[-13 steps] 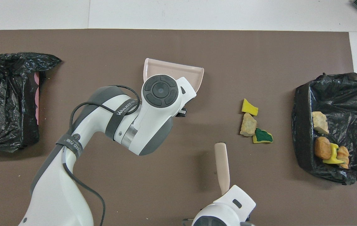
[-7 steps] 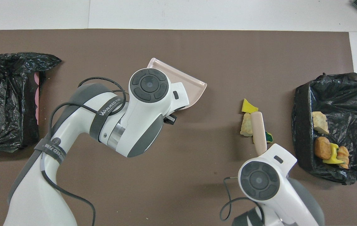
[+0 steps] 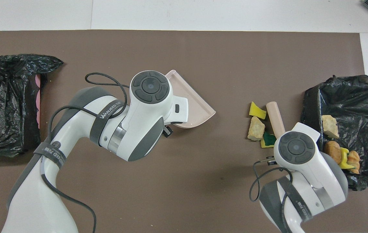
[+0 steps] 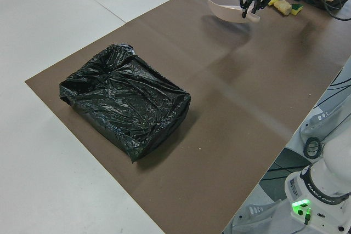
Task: Sweep and dump trash in bin
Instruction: 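Sweep sponge pieces toward the dustpan held by the left gripper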
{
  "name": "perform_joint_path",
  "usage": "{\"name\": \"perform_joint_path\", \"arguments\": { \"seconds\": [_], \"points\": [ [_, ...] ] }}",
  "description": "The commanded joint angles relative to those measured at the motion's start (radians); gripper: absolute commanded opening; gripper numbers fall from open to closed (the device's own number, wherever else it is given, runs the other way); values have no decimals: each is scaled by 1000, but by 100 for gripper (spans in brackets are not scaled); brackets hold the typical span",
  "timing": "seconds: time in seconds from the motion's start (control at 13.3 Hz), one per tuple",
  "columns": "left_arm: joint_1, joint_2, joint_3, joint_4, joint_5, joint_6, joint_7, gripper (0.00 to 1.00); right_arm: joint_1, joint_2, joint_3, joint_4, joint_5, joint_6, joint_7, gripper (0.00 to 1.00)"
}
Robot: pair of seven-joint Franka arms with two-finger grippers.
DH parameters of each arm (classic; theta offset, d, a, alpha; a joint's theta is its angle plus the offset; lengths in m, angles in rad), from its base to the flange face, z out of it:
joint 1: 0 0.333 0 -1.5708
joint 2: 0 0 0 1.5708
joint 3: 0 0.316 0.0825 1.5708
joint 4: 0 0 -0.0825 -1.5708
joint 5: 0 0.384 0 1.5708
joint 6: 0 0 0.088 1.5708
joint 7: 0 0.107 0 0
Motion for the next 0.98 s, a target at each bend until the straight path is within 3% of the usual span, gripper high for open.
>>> {"name": "perform_joint_path", "arguments": {
  "seconds": [0.0,0.23,0.45,0.9],
  "points": [
    [-11,-91,-1,-131,5,17,110,0,-9,23,15,-8,-2,30,-28,0],
    [-45,-107,-1,-181,60,35,152,0,-9,54,15,4,67,93,-130,0],
    [-63,-142,-3,-247,74,57,158,0,-5,74,15,21,231,125,-155,0],
    [-133,-135,-3,-309,167,89,186,0,99,137,15,85,448,180,-168,0]
  ]
}}
